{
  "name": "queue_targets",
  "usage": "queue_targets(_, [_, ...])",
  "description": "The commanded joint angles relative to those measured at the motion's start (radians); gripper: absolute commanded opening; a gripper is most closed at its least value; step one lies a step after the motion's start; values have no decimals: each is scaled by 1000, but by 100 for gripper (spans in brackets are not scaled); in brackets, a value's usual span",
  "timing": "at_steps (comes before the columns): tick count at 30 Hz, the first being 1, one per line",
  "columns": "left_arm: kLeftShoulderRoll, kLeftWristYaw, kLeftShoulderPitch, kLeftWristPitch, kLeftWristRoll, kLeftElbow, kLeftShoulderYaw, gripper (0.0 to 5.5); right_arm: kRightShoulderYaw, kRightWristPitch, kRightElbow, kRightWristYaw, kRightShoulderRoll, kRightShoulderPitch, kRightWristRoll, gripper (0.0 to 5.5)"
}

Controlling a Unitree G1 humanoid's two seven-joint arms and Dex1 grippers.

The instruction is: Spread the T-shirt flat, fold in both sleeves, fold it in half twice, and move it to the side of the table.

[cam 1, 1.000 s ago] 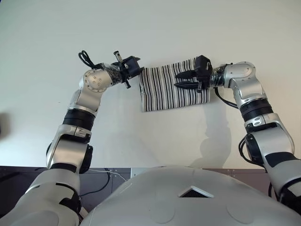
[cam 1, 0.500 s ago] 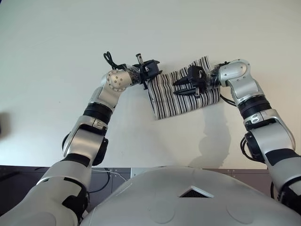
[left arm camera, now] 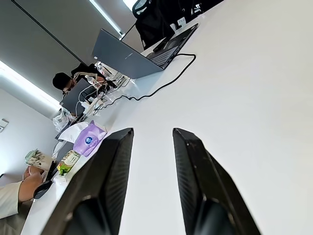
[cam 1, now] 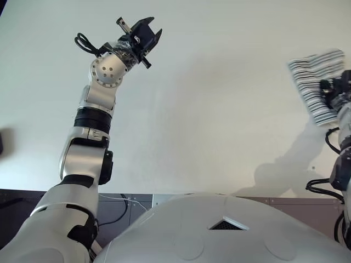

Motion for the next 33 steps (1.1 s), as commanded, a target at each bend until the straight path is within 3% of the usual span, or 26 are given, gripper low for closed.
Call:
queue_targets(1, [-17,-26,19,34,-20,-73,-2,147,-81,76,70,-160,-4,136,12,152])
queue_targets(5, [-36,-25,56,53,-47,-158,10,147,-133,-70,33,-206,-10,93,9,152])
queue_targets(9, [-68,43,189,97,-98,-379,62,147,-84,-345,-143,-217,-8,8,-74,152])
queue_targets(11, [-105,105,295,167,-140,-537,113,147,-47,-368,-490,-202,88,64,-49,152])
queue_targets(14, [-210,215,453,290,-210,-746,162,147,100,-181,-1047,-239,299,223,42,152])
queue_targets(16, [-288,273,516,337,-229,-809,148,147,213,-83,-1194,-260,423,314,44,152])
queue_targets(21, [-371,335,523,388,-183,-813,92,147,289,75,-1260,-275,542,359,-12,152])
queue_targets(33, [-464,483,506,349,-147,-720,120,147,257,107,-1164,-283,596,308,-97,152])
